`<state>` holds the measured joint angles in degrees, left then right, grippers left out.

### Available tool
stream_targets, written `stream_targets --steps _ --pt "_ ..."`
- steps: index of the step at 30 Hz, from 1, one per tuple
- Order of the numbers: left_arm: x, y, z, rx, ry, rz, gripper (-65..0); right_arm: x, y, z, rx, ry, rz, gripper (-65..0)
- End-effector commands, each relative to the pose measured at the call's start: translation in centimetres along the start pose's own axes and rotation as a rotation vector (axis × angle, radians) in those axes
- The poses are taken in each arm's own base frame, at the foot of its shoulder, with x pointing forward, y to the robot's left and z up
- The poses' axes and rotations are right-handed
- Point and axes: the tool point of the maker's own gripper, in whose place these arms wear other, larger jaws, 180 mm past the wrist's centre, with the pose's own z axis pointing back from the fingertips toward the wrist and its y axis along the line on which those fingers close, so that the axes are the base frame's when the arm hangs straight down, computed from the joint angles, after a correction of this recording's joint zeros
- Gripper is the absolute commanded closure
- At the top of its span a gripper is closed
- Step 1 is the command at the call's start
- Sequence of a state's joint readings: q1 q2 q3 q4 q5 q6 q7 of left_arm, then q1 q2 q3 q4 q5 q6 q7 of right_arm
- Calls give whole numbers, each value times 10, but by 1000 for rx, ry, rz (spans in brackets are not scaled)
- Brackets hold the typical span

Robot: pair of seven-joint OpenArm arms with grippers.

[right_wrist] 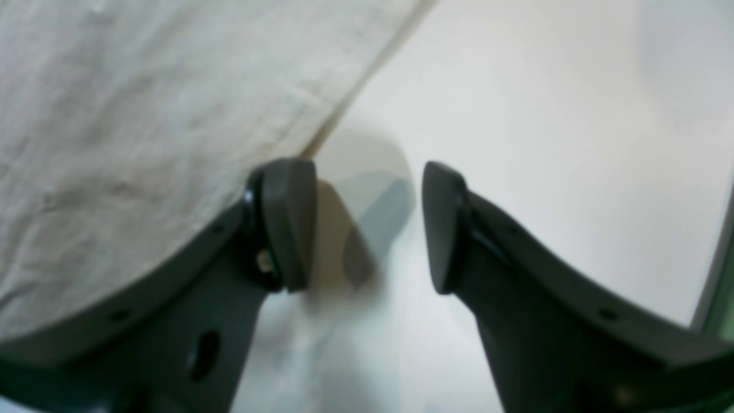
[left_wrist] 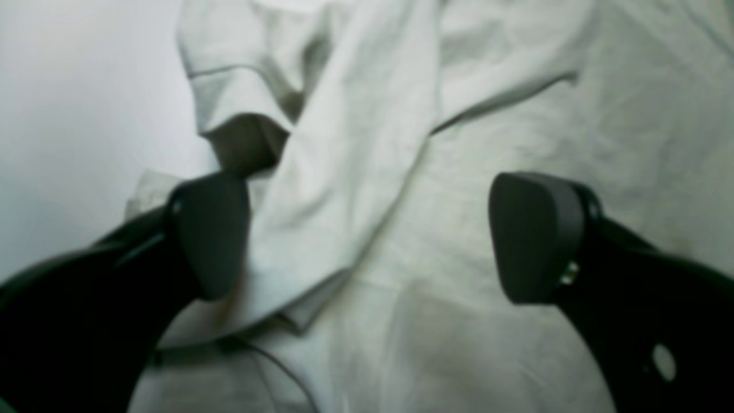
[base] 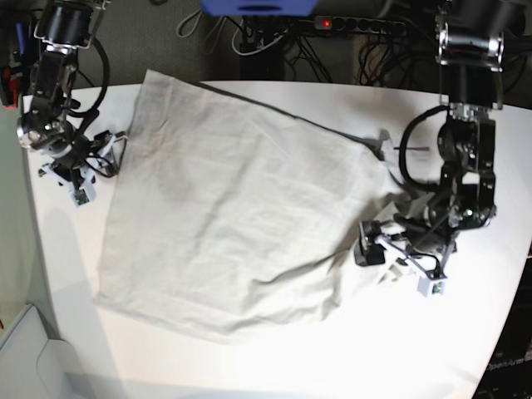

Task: Layout the t-shirt on the table in an organized manner, then fold the t-shirt properly
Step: 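Grasp the shirt edge with the left gripper and pull it outward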

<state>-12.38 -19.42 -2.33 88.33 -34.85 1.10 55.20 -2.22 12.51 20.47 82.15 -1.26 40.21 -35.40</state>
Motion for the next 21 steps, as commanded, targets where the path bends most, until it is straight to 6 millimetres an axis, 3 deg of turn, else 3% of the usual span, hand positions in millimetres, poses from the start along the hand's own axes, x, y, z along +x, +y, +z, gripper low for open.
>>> stream_targets --steps 1,5,10,13,17,21 --pt "17 4 14 7 -72 6 -650 10 -10 4 -23 -25 14 -306" --pt "13 16 42 37 -141 57 -650 11 -8 4 -20 -27 14 -306" --pt "-6 63 56 134 -141 172 -650 23 -5 7 -26 -59 23 -306" --pt "-19 78 56 162 -116 207 -650 37 0 12 -29 -100 31 -306" --pt "-58 81 55 176 -36 229 -650 37 26 13 11 -98 64 -306" --pt "-87 74 53 171 12 261 -650 32 65 6 98 -56 133 -297"
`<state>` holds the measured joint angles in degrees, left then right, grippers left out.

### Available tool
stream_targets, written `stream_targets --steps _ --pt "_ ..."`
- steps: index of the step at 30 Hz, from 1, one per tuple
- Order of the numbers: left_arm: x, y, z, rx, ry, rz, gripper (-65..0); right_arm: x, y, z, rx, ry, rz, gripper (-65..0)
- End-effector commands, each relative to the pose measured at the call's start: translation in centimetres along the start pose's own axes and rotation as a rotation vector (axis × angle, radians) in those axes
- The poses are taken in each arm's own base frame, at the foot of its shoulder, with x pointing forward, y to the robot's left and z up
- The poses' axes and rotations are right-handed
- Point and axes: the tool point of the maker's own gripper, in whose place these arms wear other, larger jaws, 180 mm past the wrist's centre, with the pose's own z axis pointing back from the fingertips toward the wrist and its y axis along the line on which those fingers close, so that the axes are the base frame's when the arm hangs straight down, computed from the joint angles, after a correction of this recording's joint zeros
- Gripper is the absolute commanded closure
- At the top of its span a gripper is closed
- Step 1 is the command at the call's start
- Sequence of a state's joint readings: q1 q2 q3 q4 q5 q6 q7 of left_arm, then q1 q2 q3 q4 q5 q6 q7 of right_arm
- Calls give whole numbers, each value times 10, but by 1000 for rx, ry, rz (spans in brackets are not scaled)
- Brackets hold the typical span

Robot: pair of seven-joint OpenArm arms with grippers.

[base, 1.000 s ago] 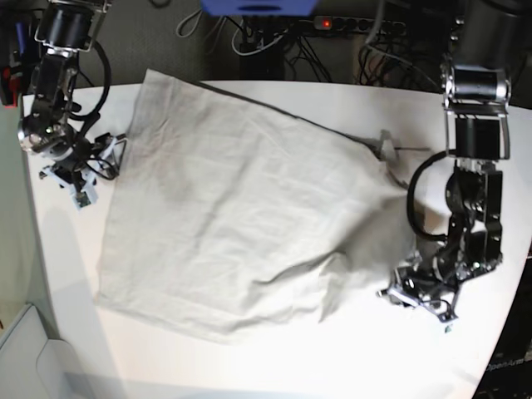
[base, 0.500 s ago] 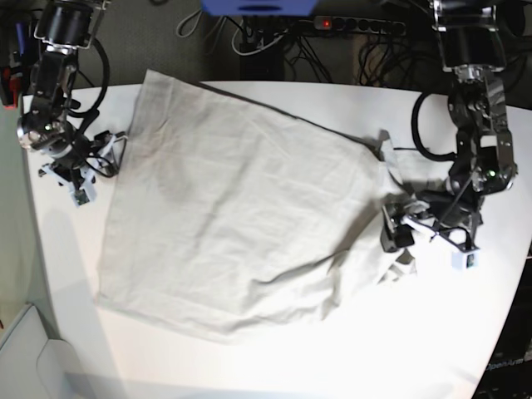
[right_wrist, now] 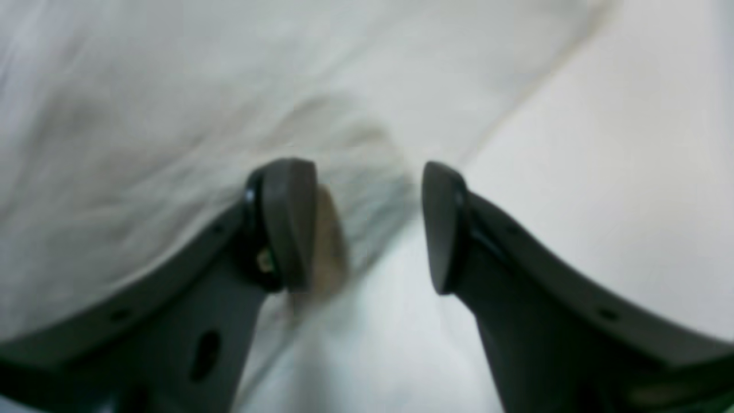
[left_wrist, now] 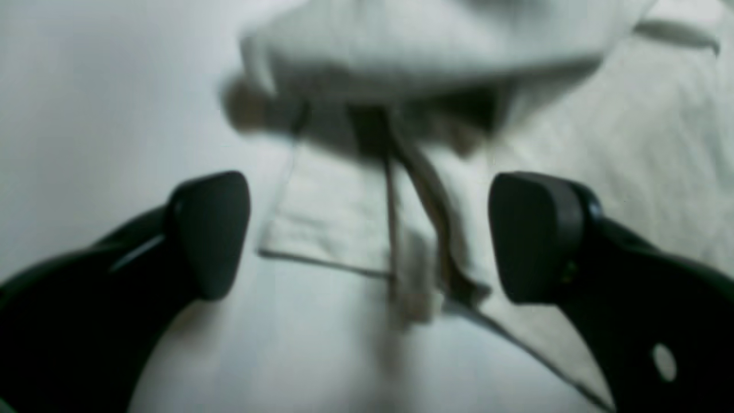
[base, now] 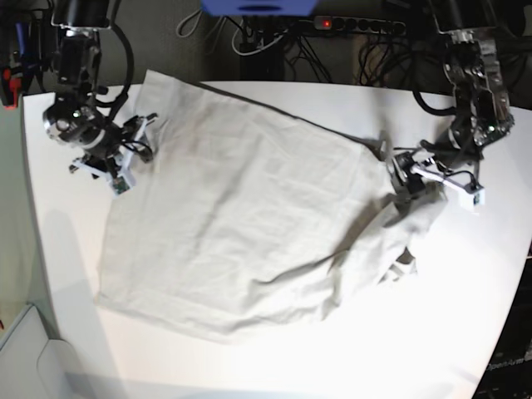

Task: Layout the t-shirt on the table in an organized manner, then fold the t-shirt properly
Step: 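Grasp the shirt edge with the left gripper and pull it outward, then reach the left gripper down and grasp the bunched shirt fabric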

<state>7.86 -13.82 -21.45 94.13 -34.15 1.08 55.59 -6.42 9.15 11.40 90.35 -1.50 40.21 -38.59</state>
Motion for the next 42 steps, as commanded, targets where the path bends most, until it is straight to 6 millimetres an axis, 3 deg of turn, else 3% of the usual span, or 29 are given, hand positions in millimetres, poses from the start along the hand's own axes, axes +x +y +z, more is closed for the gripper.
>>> stream_targets --steps 1,7,9,13,16,19,29,31,35,42 --pt "16 -1 5 -3 -48 -15 -650 20 1 0 2 -51 21 -281" --pt "0 7 7 12 -14 -14 -650 22 17 -6 38 -51 20 -135" --pt "-5 9 8 13 -4 -12 -650 15 18 -10 48 -32 8 -88" --pt "-1 5 13 9 -20 -27 -650 -20 0 -17 45 61 -4 -15" --pt "5 -3 19 -7 -39 -45 -650 -35 -24 -21 27 116 -6 0" --pt "5 -10 26 -19 -21 -61 -650 -44 -61 -17 -30 142 -47 0" --pt "17 -24 40 -42 -58 -105 -650 -39 -168 12 -213 122 -177 0" --pt "19 -23 40 -38 -64 -102 -650 -33 -179 21 -243 102 -175 0" --pt "29 -19 41 -33 -98 -81 -650 -4 -189 41 -305 33 -115 0" --pt "69 -62 33 -136 -197 -26 -650 46 -153 66 -349 -66 -13 0"
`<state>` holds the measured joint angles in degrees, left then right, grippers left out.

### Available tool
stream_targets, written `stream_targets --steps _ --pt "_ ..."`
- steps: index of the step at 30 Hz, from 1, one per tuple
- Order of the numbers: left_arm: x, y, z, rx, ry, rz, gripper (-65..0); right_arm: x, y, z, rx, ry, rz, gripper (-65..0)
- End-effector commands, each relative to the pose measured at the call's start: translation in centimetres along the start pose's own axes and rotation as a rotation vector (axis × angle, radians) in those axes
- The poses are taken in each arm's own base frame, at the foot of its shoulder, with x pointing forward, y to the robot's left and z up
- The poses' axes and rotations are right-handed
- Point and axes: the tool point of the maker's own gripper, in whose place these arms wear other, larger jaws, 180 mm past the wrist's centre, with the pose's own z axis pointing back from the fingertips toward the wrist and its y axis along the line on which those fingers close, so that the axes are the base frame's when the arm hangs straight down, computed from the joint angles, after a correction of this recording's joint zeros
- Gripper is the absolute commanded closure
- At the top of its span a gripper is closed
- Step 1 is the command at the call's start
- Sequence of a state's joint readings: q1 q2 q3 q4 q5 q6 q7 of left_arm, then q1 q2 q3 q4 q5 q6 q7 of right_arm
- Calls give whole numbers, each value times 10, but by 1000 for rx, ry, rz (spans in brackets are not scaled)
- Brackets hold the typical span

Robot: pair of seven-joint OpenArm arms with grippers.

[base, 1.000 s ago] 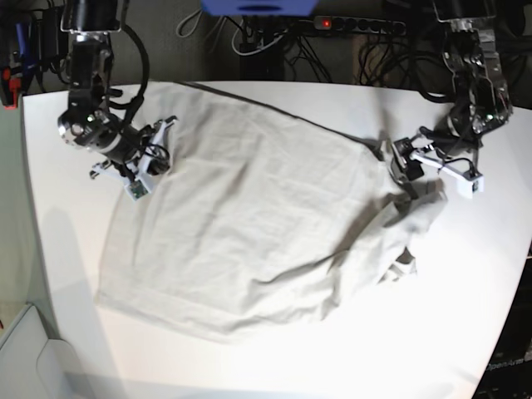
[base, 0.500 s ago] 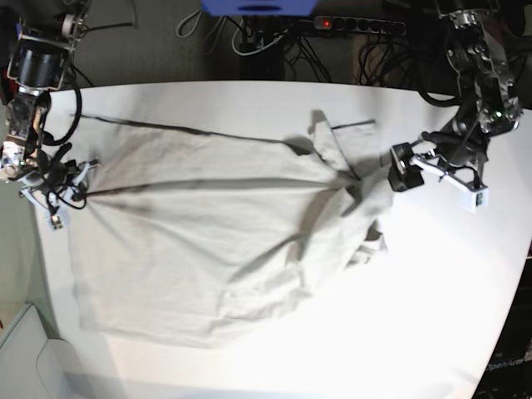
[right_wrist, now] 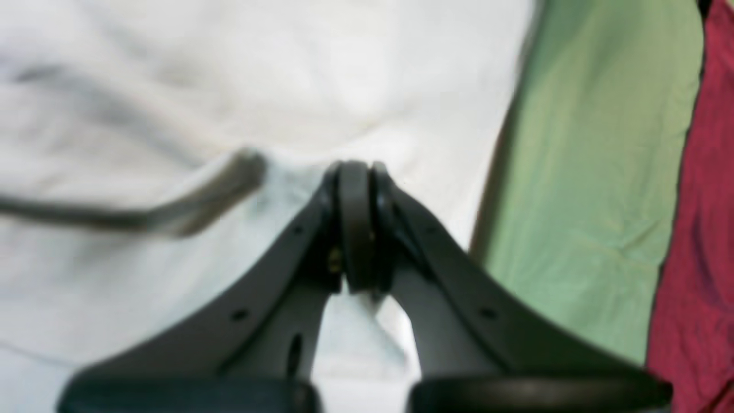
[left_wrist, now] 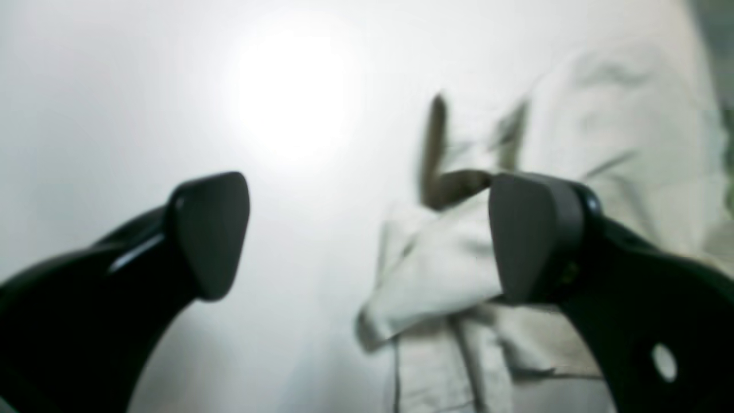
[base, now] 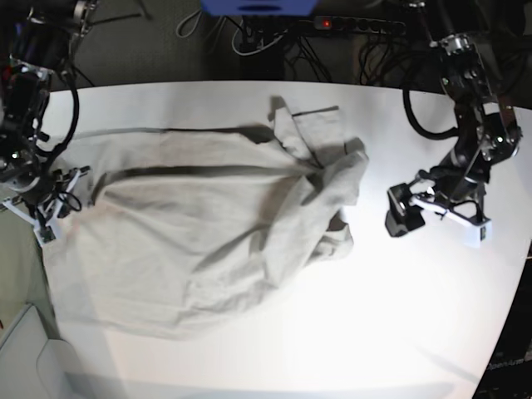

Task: Layout the t-shirt on the table in an organized manner, then fold the t-shirt properly
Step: 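Reach the left gripper down and grasp the bunched shirt fabric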

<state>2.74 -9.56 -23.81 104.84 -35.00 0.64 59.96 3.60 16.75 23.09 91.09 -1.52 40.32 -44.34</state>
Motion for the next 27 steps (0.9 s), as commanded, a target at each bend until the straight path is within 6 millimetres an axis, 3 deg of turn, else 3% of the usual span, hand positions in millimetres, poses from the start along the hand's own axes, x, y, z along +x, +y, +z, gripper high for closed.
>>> stream_targets --steps 1,5,13,15,22,24,27 --pt "13 -8 -4 -19 -37 14 -650 24 -12 12 -43 -68 17 0" --pt "12 -22 -33 -61 -9 109 -650 35 8 18 -29 -78 21 0" --pt "-4 -52 -91 -120 101 168 -650 10 30 15 21 -13 38 0" --pt "-6 -60 -96 -128 88 147 -650 6 24 17 9 -4 45 0" --pt "-10 -73 -101 -148 69 111 -650 -29 -27 14 -67 83 -47 0" --pt "-10 -74 -101 -153 68 115 -650 -41 -33 7 -59 117 -71 -2" --pt "-9 -74 -101 -154 66 117 -650 -57 -36 2 -46 161 -88 -62"
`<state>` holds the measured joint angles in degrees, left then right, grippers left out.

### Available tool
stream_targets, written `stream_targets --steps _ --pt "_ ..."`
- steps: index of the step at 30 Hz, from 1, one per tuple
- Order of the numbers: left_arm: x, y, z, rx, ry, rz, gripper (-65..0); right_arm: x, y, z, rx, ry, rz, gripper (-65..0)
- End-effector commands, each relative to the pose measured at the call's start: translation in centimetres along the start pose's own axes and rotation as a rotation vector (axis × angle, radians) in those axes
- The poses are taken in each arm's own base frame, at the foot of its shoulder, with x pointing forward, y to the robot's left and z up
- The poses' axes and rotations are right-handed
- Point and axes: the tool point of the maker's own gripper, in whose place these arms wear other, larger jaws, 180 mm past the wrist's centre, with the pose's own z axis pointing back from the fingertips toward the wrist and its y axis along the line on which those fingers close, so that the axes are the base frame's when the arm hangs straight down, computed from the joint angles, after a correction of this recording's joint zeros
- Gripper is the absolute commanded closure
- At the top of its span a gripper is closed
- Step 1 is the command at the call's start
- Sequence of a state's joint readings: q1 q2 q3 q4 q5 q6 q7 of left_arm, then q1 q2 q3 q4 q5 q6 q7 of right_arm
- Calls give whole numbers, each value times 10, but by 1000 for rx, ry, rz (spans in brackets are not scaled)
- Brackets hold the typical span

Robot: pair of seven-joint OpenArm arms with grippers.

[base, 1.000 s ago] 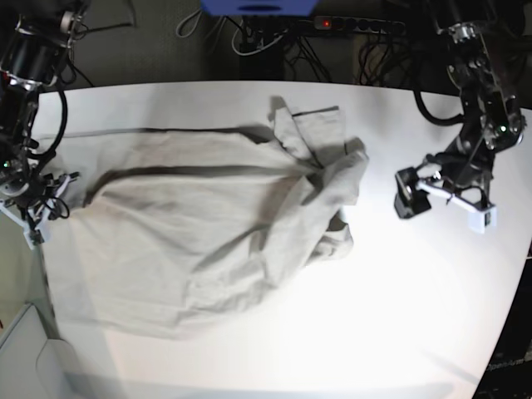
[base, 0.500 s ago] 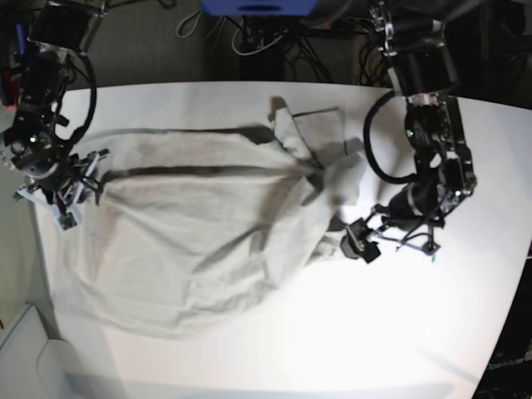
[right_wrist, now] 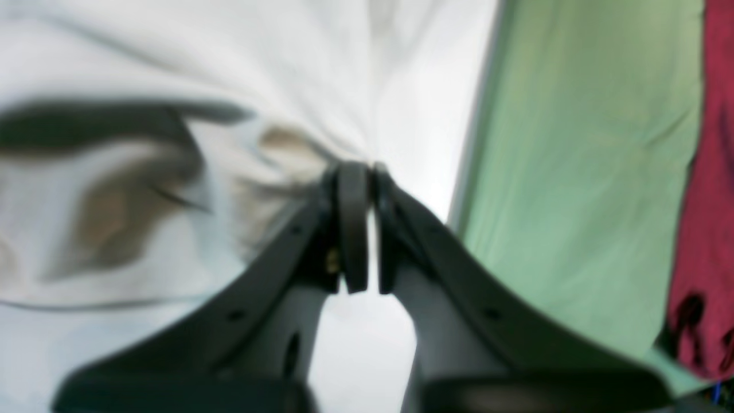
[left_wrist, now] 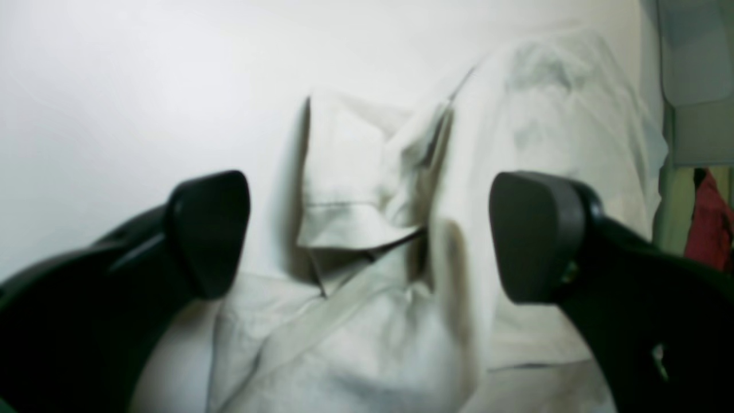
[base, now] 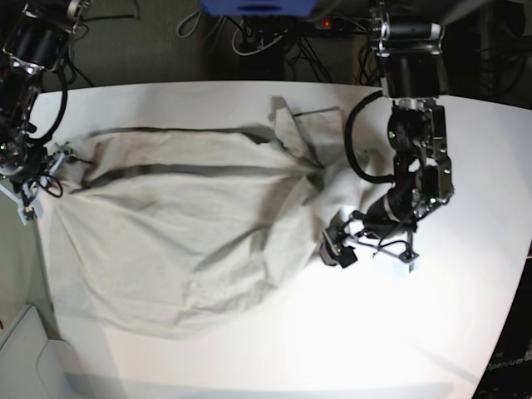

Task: Layout the t-shirt on the table in an organized manner, then fold the t-shirt properly
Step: 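Reach the left gripper down and grasp the bunched shirt fabric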

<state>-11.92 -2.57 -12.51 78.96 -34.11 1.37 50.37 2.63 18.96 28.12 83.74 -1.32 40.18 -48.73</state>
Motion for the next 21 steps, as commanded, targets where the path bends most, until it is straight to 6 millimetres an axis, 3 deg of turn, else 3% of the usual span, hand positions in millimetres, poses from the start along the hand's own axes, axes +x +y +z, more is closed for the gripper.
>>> stream_targets --steps 1,6,8,15,21 --pt "20 -13 2 -34 -48 -10 -650 9 -13 5 -27 -30 2 -98" --pt "22 -14 3 -36 -53 -12 -650 7 -12 5 -27 -25 2 -287" --pt "20 -14 1 -34 -48 -9 -650 7 -12 6 -28 -21 3 -331" --pt "18 -8 -23 -22 -41 46 -650 8 -11 6 -27 -26 1 -339" --pt "14 -23 -42 -29 -42 -15 -650 8 -13 6 -30 -27 2 -339"
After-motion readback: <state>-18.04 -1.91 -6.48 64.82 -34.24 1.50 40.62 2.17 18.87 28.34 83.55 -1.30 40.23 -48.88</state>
